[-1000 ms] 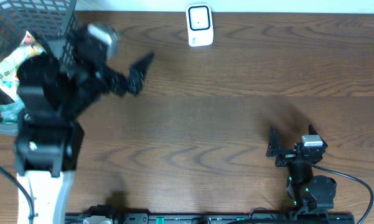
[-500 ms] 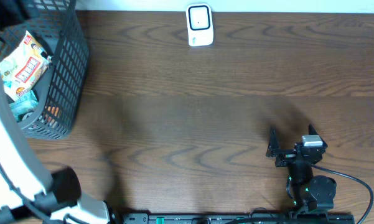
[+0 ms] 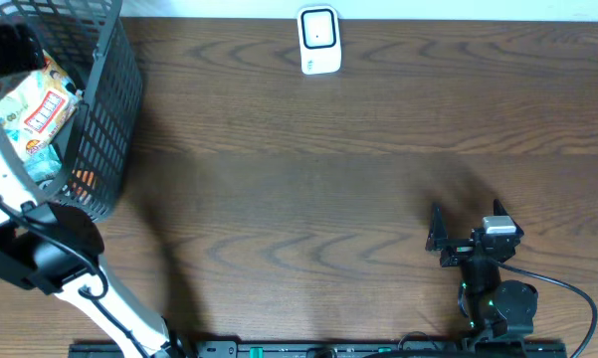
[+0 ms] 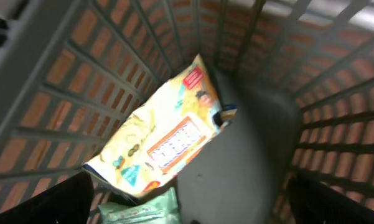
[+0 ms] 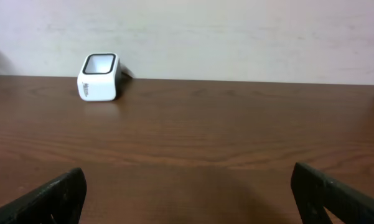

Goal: Scan the item barcode
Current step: 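Grasp the yellow snack bag inside the basket with the left gripper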

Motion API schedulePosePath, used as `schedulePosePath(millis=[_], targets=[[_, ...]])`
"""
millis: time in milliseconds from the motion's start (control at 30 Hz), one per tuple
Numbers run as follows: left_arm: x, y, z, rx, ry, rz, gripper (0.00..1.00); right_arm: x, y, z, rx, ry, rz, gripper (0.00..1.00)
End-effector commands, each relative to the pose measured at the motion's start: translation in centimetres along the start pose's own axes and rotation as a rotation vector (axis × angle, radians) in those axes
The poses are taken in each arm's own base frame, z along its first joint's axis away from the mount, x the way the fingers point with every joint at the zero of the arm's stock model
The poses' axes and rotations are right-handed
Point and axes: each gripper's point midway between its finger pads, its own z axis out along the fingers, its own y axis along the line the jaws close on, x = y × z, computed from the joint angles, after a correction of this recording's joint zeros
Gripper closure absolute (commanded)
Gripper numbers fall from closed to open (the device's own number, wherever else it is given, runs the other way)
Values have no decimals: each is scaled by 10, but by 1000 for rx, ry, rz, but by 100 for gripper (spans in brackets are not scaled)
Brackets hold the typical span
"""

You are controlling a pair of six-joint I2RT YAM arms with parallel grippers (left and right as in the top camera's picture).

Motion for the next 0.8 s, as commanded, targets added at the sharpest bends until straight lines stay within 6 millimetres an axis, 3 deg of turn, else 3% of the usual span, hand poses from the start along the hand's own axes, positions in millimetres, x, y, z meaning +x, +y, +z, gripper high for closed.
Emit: schedulePosePath(millis=[0,367,567,767], targets=[[17,20,27,-111,95,67,2,1,-3,0,16,1,-10,1],[65,11,104,-52,278,151,2,1,-4,0,17,1,-10,1],[72,9,127,-37,294,233,0,1,-4,0,17,1,-10,1],[81,6,148,-19,302,302,13,1,-4,0,17,1,-10,1]])
